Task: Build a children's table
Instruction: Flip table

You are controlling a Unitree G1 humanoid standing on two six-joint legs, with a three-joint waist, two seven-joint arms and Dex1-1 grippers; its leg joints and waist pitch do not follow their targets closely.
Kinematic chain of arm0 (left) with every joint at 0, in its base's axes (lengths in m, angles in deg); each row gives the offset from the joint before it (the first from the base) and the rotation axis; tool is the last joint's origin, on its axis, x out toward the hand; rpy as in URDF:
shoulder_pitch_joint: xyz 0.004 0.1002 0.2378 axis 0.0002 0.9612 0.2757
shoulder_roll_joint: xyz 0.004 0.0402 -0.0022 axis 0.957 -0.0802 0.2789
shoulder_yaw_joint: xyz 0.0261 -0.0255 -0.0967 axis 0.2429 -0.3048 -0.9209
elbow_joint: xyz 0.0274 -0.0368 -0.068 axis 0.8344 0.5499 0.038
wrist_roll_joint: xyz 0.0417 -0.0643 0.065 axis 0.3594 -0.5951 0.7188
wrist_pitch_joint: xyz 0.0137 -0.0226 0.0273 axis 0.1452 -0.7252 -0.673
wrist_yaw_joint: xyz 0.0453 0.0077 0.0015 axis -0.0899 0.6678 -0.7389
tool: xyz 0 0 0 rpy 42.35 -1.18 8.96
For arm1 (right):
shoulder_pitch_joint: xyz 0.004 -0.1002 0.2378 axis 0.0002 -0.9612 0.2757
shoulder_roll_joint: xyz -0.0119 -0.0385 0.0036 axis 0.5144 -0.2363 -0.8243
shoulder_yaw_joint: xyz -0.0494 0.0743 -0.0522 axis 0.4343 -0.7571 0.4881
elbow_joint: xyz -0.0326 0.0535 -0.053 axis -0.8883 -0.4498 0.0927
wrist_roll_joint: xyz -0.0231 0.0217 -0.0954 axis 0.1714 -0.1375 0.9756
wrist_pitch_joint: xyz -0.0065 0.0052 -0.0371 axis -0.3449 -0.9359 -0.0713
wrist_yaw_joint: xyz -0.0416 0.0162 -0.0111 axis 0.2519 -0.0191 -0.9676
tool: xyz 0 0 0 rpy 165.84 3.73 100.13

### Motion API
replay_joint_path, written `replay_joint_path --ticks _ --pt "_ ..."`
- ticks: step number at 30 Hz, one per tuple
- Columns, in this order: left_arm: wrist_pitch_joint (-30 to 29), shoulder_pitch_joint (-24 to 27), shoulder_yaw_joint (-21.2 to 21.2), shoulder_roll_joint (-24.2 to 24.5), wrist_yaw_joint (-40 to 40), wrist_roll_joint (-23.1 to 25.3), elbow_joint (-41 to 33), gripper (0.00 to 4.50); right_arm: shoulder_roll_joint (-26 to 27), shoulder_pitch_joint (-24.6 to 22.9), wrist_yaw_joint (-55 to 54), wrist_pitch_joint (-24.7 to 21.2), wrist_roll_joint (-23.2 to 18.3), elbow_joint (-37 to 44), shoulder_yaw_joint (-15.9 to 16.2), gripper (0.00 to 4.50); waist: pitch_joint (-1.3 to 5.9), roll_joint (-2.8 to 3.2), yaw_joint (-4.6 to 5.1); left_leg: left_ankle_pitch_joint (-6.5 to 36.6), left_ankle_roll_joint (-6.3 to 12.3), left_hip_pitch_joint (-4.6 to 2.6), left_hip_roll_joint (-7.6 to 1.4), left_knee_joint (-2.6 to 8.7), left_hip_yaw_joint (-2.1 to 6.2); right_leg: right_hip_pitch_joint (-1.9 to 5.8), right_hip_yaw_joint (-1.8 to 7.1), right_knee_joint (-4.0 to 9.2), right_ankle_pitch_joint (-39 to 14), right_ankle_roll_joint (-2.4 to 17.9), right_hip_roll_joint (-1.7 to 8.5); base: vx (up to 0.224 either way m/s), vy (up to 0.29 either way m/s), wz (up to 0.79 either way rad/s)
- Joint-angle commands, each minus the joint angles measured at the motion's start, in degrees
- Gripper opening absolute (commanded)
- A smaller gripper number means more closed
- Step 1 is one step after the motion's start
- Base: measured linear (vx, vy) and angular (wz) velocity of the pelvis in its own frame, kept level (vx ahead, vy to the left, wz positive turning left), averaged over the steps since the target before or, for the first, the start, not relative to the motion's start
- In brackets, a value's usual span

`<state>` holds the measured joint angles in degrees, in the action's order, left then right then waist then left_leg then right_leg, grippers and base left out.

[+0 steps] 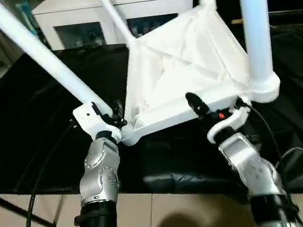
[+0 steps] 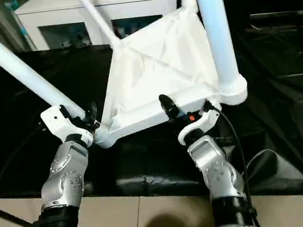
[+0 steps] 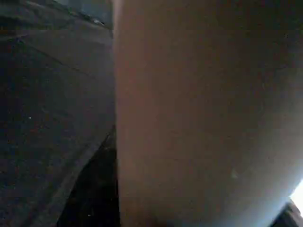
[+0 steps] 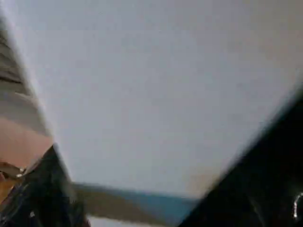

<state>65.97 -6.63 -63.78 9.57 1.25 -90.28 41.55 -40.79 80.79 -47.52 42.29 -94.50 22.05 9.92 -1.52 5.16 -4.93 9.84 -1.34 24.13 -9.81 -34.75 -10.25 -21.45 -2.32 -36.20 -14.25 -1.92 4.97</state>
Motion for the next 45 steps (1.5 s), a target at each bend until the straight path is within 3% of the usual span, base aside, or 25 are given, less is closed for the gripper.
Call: replay_joint_path --ticks 1,7,8,13,16,20,22,24,27,28,29,30,33,35,36,39,45 --pt "-3.03 0.52 0.24 -1.63 0.84 -3.21 0.29 1.96 0.66 4.08 -2.19 2.04 -1.86 -4.57 -2.53 4.50 3.43 -1.50 -0.03 4.91 4.11 -1.64 -2.94 3.87 1.28 1.69 1.46 4.01 4.49 11.28 3.53 0.000 0.000 0.00" --pt "-3.21 1.19 1.18 -1.74 1.89 -2.89 -0.68 1.96 0.96 8.09 -2.03 4.36 -2.22 -9.68 -5.71 4.50 3.57 -1.61 0.05 3.55 5.24 -1.52 -2.84 3.56 1.00 1.60 1.31 3.89 5.10 11.82 3.47 0.000 0.000 0.00" --pt "-3.30 1.51 1.58 -1.73 2.19 -2.75 -0.98 1.96 0.96 8.38 -1.72 4.40 -2.35 -10.18 -6.01 4.20 3.66 -1.67 0.03 2.82 5.77 -1.44 -2.88 3.51 1.00 1.67 1.28 3.72 6.09 11.87 3.50 0.000 0.000 0.00" --pt "-4.64 2.10 2.30 -1.82 5.57 -4.72 -2.02 1.96 0.71 8.92 -1.07 3.90 -2.09 -11.78 -6.88 3.80 3.63 -1.74 -0.07 2.32 6.90 -1.53 -2.88 3.36 0.77 1.47 1.29 3.75 5.90 12.28 3.44 0.000 0.000 0.00" --pt "-4.90 2.45 2.81 -1.77 5.43 -4.47 -2.58 2.66 0.33 9.34 -0.80 4.28 -1.59 -12.72 -7.38 3.58 3.54 -1.71 -0.03 3.26 6.63 -1.60 -3.00 3.50 0.73 1.42 1.30 3.94 3.75 12.31 3.44 0.000 0.000 0.00" --pt "-5.89 2.54 2.66 -1.75 6.76 -5.94 -3.02 2.91 0.12 10.20 -1.08 5.33 -1.40 -14.21 -8.74 3.23 3.61 -1.68 -0.21 3.32 5.71 -1.89 -3.16 3.57 0.57 1.17 1.30 3.91 3.64 13.00 3.23 0.000 0.000 0.00" --pt "-5.73 2.68 2.04 -1.60 7.01 -6.80 -3.48 3.15 -0.23 10.62 -0.96 5.84 -0.93 -14.95 -9.06 3.04 3.71 -2.26 -0.24 1.85 6.56 -1.55 -2.88 3.30 0.39 1.47 1.32 3.58 6.07 12.96 3.36 0.000 0.000 0.00" --pt "-4.95 2.95 0.53 -1.50 8.83 -8.68 -4.35 3.32 -0.51 11.10 -0.99 6.32 -0.50 -15.43 -9.54 2.87 3.97 -1.97 -0.52 -0.39 7.60 -1.54 -2.83 2.92 0.35 1.41 1.30 3.21 8.82 13.44 3.44 0.000 0.000 0.00" --pt "-5.08 3.43 -1.19 -1.37 10.43 -11.60 -6.01 3.59 -0.85 11.59 -1.10 6.49 -0.59 -15.65 -10.12 2.68 4.44 -2.29 -0.60 -5.76 10.20 -1.25 -2.60 2.12 0.39 1.35 1.17 2.22 16.30 13.84 3.19 0.000 0.000 0.00" --pt "-5.19 3.49 -1.46 -1.34 10.47 -12.05 -6.29 3.62 -0.90 11.65 -1.11 6.49 -0.63 -15.65 -10.20 2.62 4.44 -2.29 -0.60 -5.76 10.20 -1.25 -2.60 2.12 0.39 1.35 1.17 2.22 16.30 13.84 3.19 0.000 0.000 0.00" --pt "-5.49 3.68 -1.98 -1.21 10.71 -13.15 -6.90 3.71 -1.00 11.86 -1.13 6.50 -0.60 -15.80 -10.48 2.53 4.50 -2.48 -0.68 -6.95 11.47 -0.88 -2.50 1.73 0.28 1.15 1.15 1.82 18.85 14.45 3.10 0.000 0.000 0.00" --pt "-5.85 3.83 -2.27 -1.10 10.92 -13.92 -7.31 3.83 -1.07 11.99 -1.10 6.51 -0.56 -15.89 -10.64 2.47 4.13 -2.52 -0.60 -5.13 11.79 -0.91 -2.64 1.82 0.14 0.81 1.14 2.15 16.56 14.64 3.09 0.000 0.000 0.00" --pt "-5.25 3.92 -3.28 -1.09 10.85 -15.05 -7.95 4.08 -1.20 12.64 -0.73 7.13 -0.24 -16.72 -11.21 2.36 3.71 -2.50 -0.53 -0.23 10.11 -1.04 -2.92 2.29 0.09 0.86 1.23 2.82 8.25 14.49 3.28 0.000 0.000 0.00" --pt "-4.75 3.99 -4.01 -1.47 11.56 -16.66 -8.58 4.28 -1.26 12.97 -0.66 7.33 -0.07 -17.17 -11.48 2.28 3.56 -2.42 -0.52 1.32 8.88 -1.29 -3.11 2.54 0.07 0.69 1.32 3.08 5.46 14.20 3.18 0.000 0.000 0.00" --pt "-5.42 4.20 -4.67 -1.81 12.49 -18.82 -9.38 4.37 -1.26 13.02 -0.72 7.58 0.14 -17.22 -11.51 2.26 3.46 -2.66 -0.48 2.12 8.03 -1.25 -3.08 2.72 0.02 0.78 1.33 3.17 4.12 14.17 3.26 0.000 0.000 0.00" --pt "-7.04 5.35 -5.50 -2.12 16.74 -24.59 -12.87 4.50 -1.41 13.36 -0.99 8.54 0.26 -17.29 -12.04 2.16 3.43 -2.43 -0.50 3.56 6.33 -1.44 -3.11 3.00 0.02 0.57 1.33 3.18 2.47 14.00 3.19 0.000 0.000 0.00" --pt "-7.57 7.59 -7.04 -1.80 22.66 -32.23 -17.48 4.50 -2.72 13.76 -1.37 9.83 1.25 -18.05 -12.47 2.09 3.37 -2.33 -0.69 4.65 5.12 -1.52 -3.02 3.11 -0.11 0.51 1.46 3.29 2.61 12.87 3.09 0.000 0.000 0.00"
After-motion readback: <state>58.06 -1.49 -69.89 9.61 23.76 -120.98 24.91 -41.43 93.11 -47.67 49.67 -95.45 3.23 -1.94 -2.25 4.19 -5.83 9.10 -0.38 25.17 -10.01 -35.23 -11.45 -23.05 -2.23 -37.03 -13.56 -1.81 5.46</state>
